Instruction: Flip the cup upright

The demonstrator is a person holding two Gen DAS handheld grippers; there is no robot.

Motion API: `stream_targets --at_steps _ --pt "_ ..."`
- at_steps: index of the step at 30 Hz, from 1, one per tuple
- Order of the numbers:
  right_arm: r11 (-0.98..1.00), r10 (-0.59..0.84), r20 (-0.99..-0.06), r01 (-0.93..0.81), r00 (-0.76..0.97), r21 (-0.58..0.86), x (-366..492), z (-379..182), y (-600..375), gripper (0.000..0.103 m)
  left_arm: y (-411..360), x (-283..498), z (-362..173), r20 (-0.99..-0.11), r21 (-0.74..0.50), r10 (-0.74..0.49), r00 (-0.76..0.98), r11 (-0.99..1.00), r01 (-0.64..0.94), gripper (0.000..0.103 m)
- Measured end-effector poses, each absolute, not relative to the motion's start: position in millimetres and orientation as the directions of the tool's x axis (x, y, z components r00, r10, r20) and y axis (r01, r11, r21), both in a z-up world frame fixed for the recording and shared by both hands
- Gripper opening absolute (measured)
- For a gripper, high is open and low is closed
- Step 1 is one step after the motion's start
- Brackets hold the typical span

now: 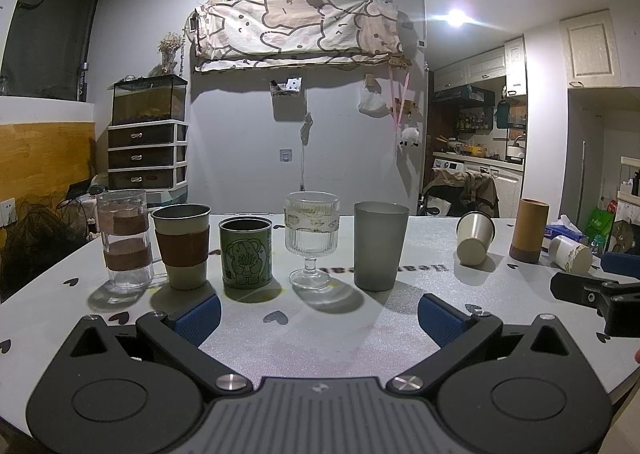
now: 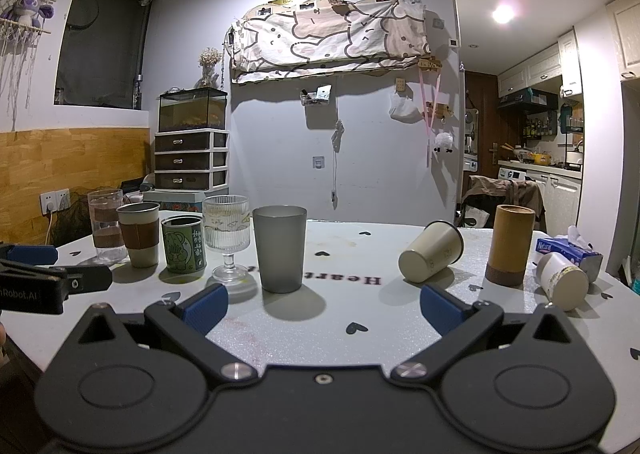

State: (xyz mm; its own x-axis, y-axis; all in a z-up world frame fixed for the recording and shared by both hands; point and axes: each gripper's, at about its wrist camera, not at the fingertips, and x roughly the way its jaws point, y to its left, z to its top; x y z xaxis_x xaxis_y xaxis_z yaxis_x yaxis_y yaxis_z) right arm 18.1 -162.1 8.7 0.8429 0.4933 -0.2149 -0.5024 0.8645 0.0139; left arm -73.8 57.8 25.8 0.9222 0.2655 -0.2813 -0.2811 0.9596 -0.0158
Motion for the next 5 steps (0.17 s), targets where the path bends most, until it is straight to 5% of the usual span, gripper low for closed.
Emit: stream_targets --at_steps 5 --pt "0.864 0.493 -0.216 -0.502 0.843 0.014 17.2 9.0 -160.5 0.103 57.9 -73.8 25.6 -0.282 -0.015 0.266 0.922 0.96 -0.281 0.103"
